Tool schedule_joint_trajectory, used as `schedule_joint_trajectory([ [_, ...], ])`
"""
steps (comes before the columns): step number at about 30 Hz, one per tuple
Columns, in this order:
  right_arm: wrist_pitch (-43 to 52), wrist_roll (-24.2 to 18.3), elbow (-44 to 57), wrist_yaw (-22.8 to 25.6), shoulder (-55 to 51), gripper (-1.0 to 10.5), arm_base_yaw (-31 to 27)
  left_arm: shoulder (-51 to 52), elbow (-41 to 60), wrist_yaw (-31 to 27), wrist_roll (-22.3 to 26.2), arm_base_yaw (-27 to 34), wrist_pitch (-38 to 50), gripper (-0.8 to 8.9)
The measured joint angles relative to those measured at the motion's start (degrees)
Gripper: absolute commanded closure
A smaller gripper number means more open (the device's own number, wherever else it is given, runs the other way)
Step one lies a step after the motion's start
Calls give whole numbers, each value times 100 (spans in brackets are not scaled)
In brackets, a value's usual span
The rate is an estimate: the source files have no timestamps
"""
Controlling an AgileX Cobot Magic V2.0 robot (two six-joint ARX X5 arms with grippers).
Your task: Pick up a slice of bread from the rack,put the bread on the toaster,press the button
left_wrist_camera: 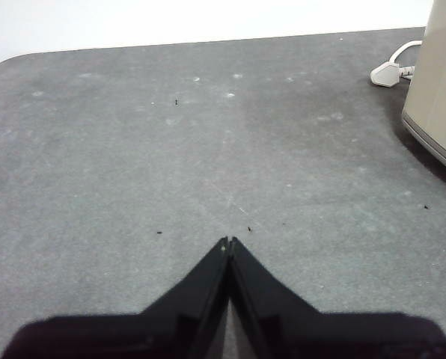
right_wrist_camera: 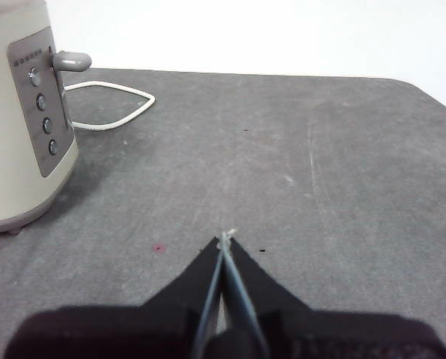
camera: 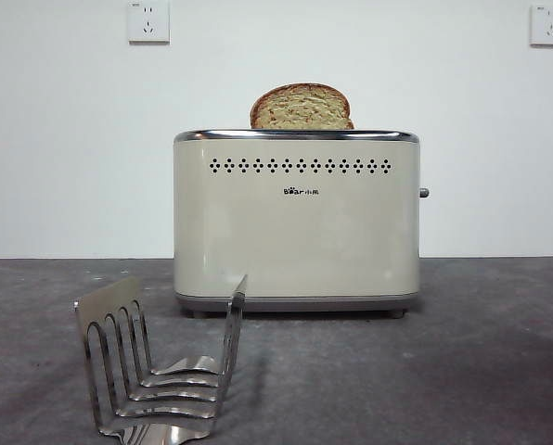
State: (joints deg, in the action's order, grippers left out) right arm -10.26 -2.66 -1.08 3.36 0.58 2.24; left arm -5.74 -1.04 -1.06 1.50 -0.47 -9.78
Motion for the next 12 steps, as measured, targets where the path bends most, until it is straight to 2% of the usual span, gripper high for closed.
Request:
schedule_joint_trajectory([
  [12, -66, 0, -20, 0, 2, 946, 0, -4, 0, 0, 0, 0, 0, 815],
])
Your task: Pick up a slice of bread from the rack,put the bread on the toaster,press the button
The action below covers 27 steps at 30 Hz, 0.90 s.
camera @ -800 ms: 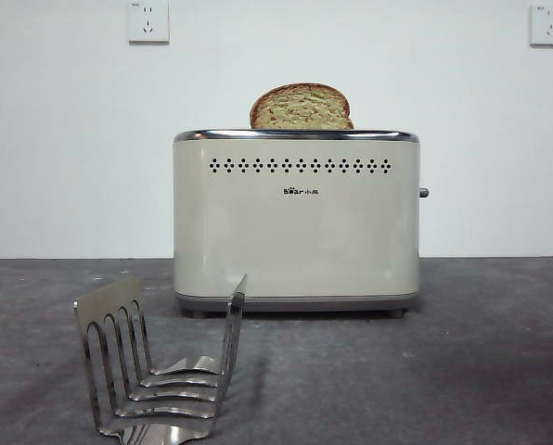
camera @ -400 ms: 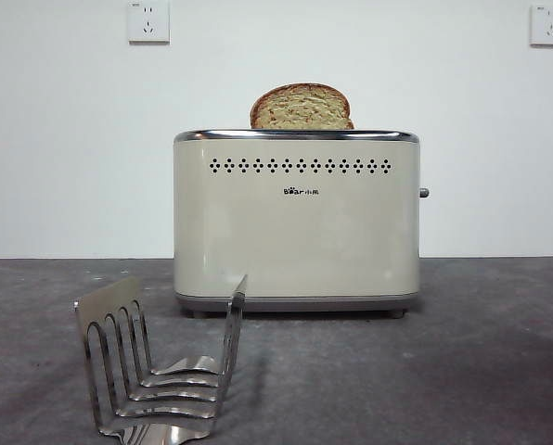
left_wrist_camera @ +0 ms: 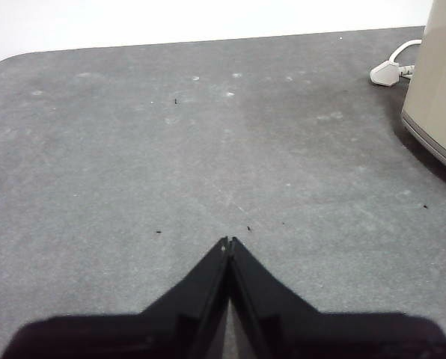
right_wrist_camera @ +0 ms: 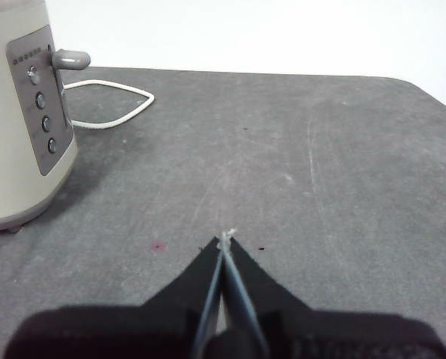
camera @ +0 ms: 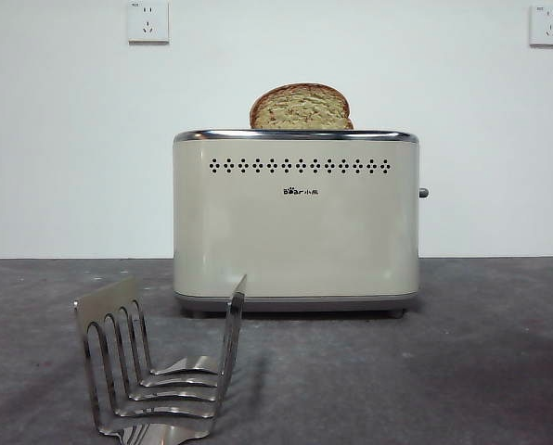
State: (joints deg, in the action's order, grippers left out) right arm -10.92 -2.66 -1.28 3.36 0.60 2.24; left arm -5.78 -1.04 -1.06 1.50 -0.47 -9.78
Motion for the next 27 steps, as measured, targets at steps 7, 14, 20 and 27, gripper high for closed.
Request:
schedule_joint_trajectory([
  [7, -61, 0, -22, 0, 0, 946, 0, 0, 0, 0, -2, 0, 0, 815],
  [14, -61, 0, -22, 0, 0, 946, 0, 0, 0, 0, -2, 0, 0, 815],
  [20, -63, 0, -22, 0, 0, 946, 0, 0, 0, 0, -2, 0, 0, 815],
  [27, -63, 0, -22, 0, 0, 946, 0, 0, 0, 0, -2, 0, 0, 815],
])
